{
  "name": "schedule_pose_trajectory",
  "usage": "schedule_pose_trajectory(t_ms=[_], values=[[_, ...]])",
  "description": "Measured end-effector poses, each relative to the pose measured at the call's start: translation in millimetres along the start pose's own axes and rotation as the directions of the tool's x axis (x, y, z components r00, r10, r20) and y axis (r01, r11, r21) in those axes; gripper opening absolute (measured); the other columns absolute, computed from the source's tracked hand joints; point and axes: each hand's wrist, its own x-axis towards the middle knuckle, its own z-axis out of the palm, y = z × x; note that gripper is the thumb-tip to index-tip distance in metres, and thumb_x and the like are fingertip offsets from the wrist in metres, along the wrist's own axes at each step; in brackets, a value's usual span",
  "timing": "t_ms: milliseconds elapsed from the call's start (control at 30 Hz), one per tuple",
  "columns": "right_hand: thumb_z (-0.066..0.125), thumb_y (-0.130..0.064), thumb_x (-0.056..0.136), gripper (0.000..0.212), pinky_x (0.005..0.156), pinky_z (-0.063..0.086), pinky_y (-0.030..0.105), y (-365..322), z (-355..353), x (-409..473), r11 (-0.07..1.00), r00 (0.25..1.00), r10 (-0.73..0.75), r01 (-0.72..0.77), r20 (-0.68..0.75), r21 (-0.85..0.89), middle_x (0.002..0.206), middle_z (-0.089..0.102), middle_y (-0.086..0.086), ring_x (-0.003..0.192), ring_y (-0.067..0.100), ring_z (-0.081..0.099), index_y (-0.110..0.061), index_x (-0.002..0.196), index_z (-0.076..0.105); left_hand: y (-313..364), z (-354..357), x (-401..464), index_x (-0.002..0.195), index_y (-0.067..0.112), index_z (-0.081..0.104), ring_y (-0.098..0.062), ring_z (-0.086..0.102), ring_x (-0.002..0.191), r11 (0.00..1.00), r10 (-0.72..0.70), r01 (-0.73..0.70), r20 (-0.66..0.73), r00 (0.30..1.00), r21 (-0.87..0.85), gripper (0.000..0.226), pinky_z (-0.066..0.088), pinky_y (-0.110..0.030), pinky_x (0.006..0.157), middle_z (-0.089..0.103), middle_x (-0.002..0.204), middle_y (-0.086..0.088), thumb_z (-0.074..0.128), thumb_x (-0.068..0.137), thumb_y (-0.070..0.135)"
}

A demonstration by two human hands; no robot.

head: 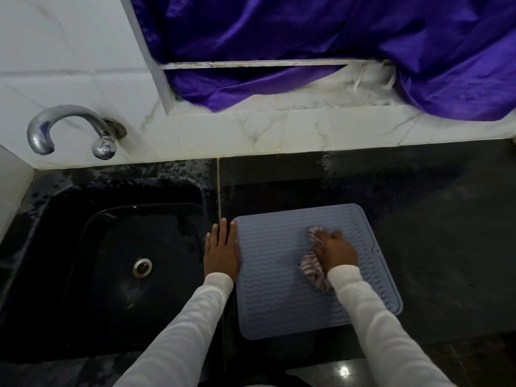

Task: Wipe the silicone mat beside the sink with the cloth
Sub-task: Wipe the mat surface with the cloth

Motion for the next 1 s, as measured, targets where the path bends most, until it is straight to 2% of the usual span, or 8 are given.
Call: schedule_pose_trajectory(t_ms=[200, 333, 433, 567, 700, 800, 933, 1000], values=[[0.043, -0.037, 0.096, 0.037, 0.076, 0.048, 0.047, 82, -14, 23, 0.970, 0.969, 0.240, -0.238, -0.051, 0.037, 0.119, 0.047, 0.020, 0.088, 0.047, 0.060, -0.024, 0.130, 0.050, 0, 1, 1, 0.155, 0.025, -0.004, -0.029, 0.001, 0.150, 1.000, -0.003, 0.003, 0.005, 1.000, 0.020, 0.055, 0.001, -0.043, 0.121, -0.002, 0.163, -0.004, 0.005, 0.101, 0.037], [0.044, -0.032, 0.095, 0.031, 0.069, 0.046, 0.045, 103, -23, 32, 0.963, 0.961, 0.265, -0.268, -0.078, -0.027, 0.113, 0.046, 0.020, 0.080, 0.045, 0.060, -0.023, 0.125, 0.049, 1, 0, 1, 0.155, 0.025, -0.003, -0.028, 0.001, 0.150, 1.000, -0.004, 0.005, -0.008, 1.000, 0.021, 0.060, -0.002, -0.041, 0.120, 0.000, 0.163, -0.004, -0.001, 0.097, 0.040], [0.043, -0.031, 0.096, 0.029, 0.064, 0.044, 0.043, 103, -19, 32, 0.962, 0.956, 0.271, -0.274, -0.109, -0.010, 0.112, 0.044, 0.019, 0.077, 0.044, 0.060, -0.021, 0.121, 0.050, 2, 1, 1, 0.155, 0.025, -0.001, -0.027, 0.000, 0.150, 1.000, -0.005, 0.005, -0.022, 1.000, 0.011, 0.054, -0.004, -0.040, 0.120, 0.000, 0.163, -0.003, 0.011, 0.104, 0.037], [0.041, -0.030, 0.096, 0.027, 0.070, 0.045, 0.044, 98, -19, 35, 0.956, 0.952, 0.293, -0.292, -0.087, 0.022, 0.115, 0.044, 0.019, 0.083, 0.045, 0.060, -0.021, 0.121, 0.048, 3, -1, 0, 0.155, 0.025, 0.001, -0.028, 0.002, 0.150, 1.000, -0.014, 0.014, -0.026, 1.000, -0.003, 0.055, -0.002, -0.041, 0.120, 0.002, 0.163, -0.004, 0.019, 0.105, 0.036], [0.044, -0.040, 0.094, 0.036, 0.083, 0.048, 0.046, 89, -36, 34, 0.942, 0.945, 0.328, -0.326, -0.012, 0.076, 0.120, 0.051, 0.019, 0.098, 0.043, 0.059, -0.022, 0.123, 0.053, 2, -2, -1, 0.155, 0.024, 0.001, -0.029, 0.004, 0.150, 1.000, 0.000, 0.000, -0.019, 1.000, 0.000, 0.057, 0.000, -0.043, 0.121, 0.003, 0.163, -0.005, 0.005, 0.101, 0.041], [0.053, -0.040, 0.092, 0.039, 0.090, 0.049, 0.043, 57, -53, 26, 0.959, 0.967, 0.252, -0.248, -0.018, 0.135, 0.123, 0.055, 0.018, 0.105, 0.041, 0.059, -0.022, 0.125, 0.059, 1, -1, 0, 0.156, 0.024, 0.007, -0.031, 0.010, 0.149, 1.000, 0.000, -0.001, -0.028, 1.000, -0.030, 0.063, 0.008, -0.046, 0.121, 0.010, 0.163, -0.006, -0.001, 0.096, 0.045], [0.060, -0.027, 0.087, 0.032, 0.083, 0.054, 0.037, -28, -45, -10, 0.953, 0.996, -0.040, 0.060, -0.074, 0.297, 0.117, 0.060, 0.006, 0.094, 0.029, 0.065, -0.028, 0.119, 0.061, 2, -4, -1, 0.155, 0.025, 0.006, -0.028, 0.005, 0.150, 0.998, 0.000, -0.001, -0.020, 1.000, -0.069, 0.061, 0.004, -0.045, 0.122, 0.007, 0.163, -0.005, 0.001, 0.098, 0.045], [0.061, -0.021, 0.087, 0.031, 0.079, 0.055, 0.027, -75, -23, -35, 0.908, 0.980, -0.193, 0.194, -0.042, 0.371, 0.111, 0.060, 0.000, 0.085, 0.016, 0.066, -0.028, 0.117, 0.063, 4, -4, -3, 0.156, 0.024, 0.004, -0.027, 0.000, 0.150, 0.997, -0.005, 0.004, -0.017, 1.000, -0.078, 0.062, -0.002, -0.043, 0.121, 0.003, 0.163, -0.004, 0.002, 0.098, 0.046]])
